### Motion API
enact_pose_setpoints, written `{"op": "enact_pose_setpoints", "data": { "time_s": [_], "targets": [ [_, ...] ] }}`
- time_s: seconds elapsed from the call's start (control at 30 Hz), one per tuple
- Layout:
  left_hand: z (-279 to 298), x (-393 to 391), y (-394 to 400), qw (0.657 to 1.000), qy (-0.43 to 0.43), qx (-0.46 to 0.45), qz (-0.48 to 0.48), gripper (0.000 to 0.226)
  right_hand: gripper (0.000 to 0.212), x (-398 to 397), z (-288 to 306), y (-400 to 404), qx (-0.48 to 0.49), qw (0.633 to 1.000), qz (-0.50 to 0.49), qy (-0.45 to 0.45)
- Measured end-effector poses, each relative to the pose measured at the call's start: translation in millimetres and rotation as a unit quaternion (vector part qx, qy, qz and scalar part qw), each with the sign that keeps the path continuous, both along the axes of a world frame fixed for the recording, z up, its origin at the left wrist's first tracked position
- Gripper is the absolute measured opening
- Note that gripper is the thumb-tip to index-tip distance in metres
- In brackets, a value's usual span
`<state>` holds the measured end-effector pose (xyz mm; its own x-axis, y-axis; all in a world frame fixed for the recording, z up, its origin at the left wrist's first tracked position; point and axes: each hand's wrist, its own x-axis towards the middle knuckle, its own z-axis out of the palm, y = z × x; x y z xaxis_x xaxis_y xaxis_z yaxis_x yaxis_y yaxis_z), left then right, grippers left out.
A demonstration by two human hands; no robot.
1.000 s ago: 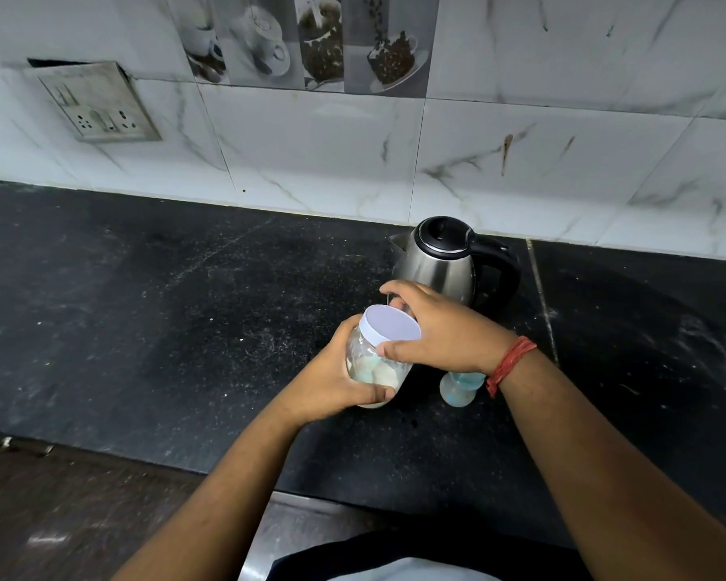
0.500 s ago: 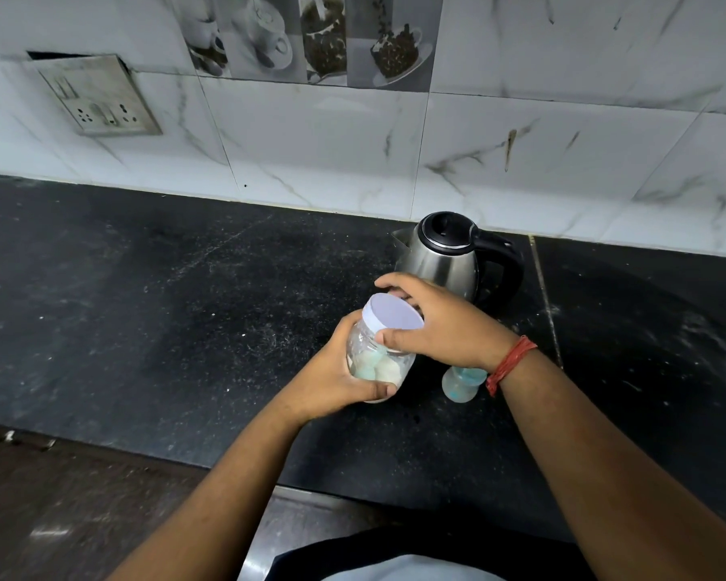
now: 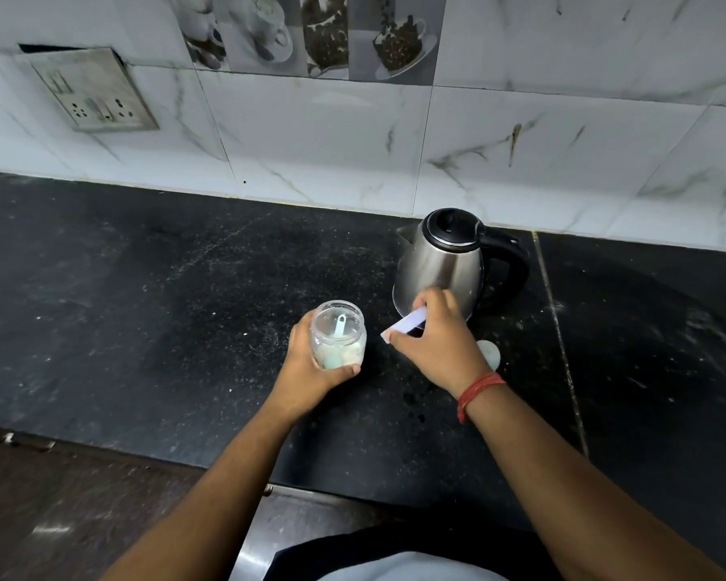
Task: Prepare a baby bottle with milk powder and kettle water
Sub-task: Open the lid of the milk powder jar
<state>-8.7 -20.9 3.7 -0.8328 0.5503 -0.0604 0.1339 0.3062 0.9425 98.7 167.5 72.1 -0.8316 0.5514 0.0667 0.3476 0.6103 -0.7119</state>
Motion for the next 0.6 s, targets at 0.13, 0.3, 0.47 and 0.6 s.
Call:
{"op": "enact_pose_setpoints", "data": {
  "time_s": [0.13,0.3,0.47,0.6],
  "targets": [
    [-12,-6,-2,1.000,-0.006,-0.005,0.005,0.095,0.047,1,-37,-15,0.024,0.998,-0.028,-0.051],
    [-22,-10,1,0.999,-0.006,-0.020,-0.025,0.094,0.049,8,-79,-26,0.020,0.994,-0.031,-0.102],
    [-32,-11,2,0.997,-0.017,-0.027,-0.074,0.095,0.051,15,-105,-32,0.025,0.990,-0.022,-0.136],
    [-34,-14,-1,0.993,-0.024,-0.045,-0.102,0.101,0.058,18,-111,-32,0.060,0.987,-0.021,-0.145]
  ]
}}
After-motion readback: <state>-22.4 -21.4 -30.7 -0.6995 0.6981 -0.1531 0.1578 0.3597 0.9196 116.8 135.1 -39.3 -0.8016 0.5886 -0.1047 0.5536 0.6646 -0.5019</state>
